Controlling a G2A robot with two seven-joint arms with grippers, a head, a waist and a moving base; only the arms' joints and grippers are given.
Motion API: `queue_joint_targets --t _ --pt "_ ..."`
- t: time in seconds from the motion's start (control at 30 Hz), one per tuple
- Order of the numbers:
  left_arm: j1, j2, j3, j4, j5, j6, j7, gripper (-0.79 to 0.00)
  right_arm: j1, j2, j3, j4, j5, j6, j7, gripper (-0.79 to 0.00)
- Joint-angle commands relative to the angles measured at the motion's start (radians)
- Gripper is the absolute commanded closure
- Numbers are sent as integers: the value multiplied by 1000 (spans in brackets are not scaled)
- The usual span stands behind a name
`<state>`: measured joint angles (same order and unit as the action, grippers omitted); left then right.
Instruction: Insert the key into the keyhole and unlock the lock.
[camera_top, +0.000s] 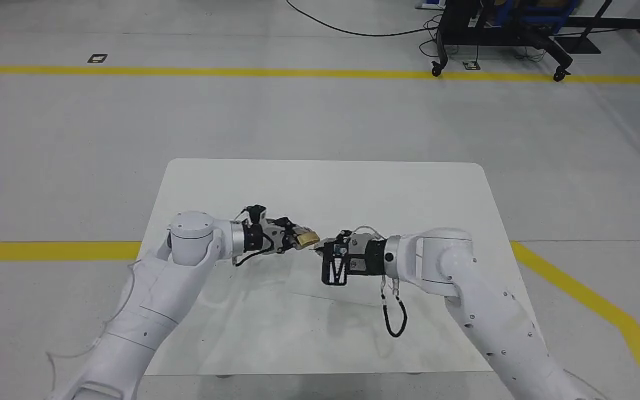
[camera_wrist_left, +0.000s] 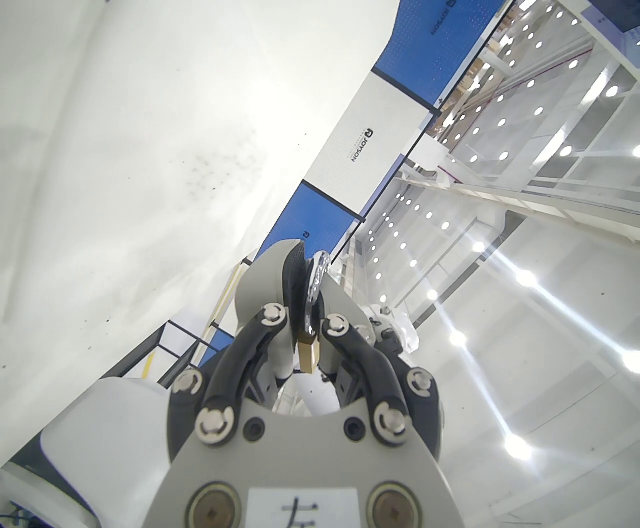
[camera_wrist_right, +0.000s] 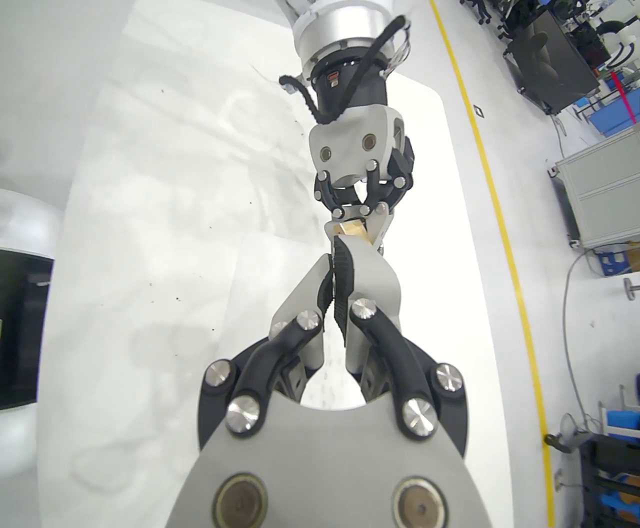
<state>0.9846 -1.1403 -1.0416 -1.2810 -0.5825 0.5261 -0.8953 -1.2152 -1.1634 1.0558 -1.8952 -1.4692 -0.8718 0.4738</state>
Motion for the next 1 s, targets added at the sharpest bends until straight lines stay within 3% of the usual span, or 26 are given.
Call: queue_joint_targets --t 0.0,0.3,0.97 --pt "5 -3 2 -1 -21 7 24 0 -4 -2 -28 -30 -69 45 32 0" --pt "12 -9 24 15 -27 10 55 0 -49 -7 -140 -156 -345 191 211 0" --pt "-5 -17 53 43 -26 10 57 0 -2 -41 -251 -89 -408 225 290 0"
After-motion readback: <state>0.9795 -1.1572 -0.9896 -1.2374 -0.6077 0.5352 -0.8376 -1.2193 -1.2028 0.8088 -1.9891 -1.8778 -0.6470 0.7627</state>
